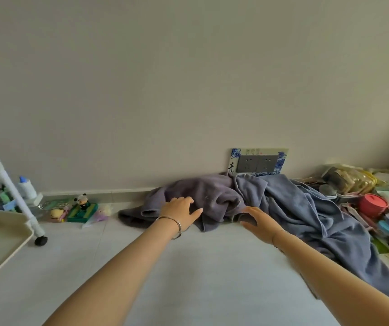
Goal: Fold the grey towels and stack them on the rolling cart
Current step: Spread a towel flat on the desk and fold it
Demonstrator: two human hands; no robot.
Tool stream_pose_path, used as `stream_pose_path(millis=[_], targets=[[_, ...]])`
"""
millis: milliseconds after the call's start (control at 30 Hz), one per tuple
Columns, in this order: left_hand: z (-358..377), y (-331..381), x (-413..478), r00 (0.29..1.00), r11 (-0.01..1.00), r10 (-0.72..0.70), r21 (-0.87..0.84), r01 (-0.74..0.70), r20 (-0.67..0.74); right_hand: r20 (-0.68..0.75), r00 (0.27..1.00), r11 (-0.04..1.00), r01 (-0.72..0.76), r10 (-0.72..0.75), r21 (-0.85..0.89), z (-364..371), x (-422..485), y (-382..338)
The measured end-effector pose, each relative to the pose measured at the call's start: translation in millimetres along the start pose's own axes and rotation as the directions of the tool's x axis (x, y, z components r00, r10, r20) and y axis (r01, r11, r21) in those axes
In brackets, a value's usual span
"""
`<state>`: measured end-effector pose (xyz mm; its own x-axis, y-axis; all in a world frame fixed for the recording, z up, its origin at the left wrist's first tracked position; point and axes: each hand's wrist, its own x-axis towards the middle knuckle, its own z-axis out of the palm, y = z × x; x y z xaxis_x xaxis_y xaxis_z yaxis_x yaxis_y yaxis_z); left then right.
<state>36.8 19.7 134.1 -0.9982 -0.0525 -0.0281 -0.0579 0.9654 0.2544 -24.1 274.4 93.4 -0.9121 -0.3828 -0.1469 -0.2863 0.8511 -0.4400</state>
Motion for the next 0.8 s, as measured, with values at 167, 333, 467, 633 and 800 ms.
stream_pose_path(millis=[167, 333, 467, 633, 800], targets=[[36.5, 43.1, 50.0, 0.999, 1.0, 0.008, -0.007, -0.008, 0.036, -0.005, 1.0, 0.999, -0.025, 0.025, 0.023, -3.9, 32.1, 51.6], [73.4, 77.5, 101.3, 0.999, 0.994, 0.037, -0.105, -0.037, -0.002, -0.024, 0.998, 0.991, -0.06, 0.063, 0.118, -10.1, 89.5, 93.1], [91.3, 93.9, 128.1, 0.999, 0.99, 0.027, -0.14, -0.031, -0.027, -0.134, 0.971, 0.939, -0.146, 0.196, 0.311, -12.6, 125.4, 114.2], [106.3, 112.5, 151.3, 1.0, 0.968, 0.003, -0.251, -0.01, -0.029, -0.026, 0.915, 0.657, -0.27, 0.404, 0.704, -9.3, 158.4, 140.5], [114.0, 128.3, 165.1, 1.0, 0.896, -0.031, -0.443, 0.026, -0.002, 0.015, 0.918, 0.6, -0.271, 0.396, 0.752, -17.0, 165.7, 140.6]])
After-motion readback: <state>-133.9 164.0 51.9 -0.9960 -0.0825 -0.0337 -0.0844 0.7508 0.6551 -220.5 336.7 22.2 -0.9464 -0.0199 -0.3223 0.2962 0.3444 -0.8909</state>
